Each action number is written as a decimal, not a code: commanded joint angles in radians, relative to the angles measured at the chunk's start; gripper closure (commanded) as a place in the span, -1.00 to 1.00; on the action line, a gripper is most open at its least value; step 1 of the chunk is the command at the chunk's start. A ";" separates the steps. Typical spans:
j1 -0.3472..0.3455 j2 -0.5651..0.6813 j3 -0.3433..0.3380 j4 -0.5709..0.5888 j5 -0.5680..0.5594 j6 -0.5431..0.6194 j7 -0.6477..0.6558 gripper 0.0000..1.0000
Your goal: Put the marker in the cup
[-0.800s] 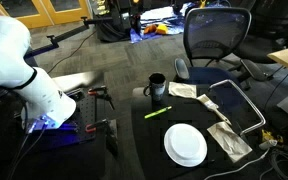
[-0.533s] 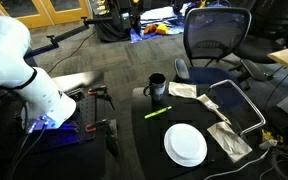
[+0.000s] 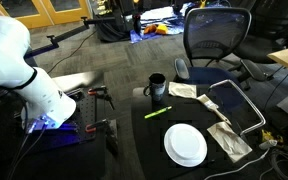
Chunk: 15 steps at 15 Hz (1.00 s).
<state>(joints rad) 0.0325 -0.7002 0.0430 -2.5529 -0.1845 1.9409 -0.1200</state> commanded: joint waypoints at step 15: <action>-0.005 0.335 -0.227 -0.170 0.121 0.453 -0.331 -1.00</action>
<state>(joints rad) 0.0381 -0.4066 -0.1939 -2.6848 -0.0718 2.3196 -0.4328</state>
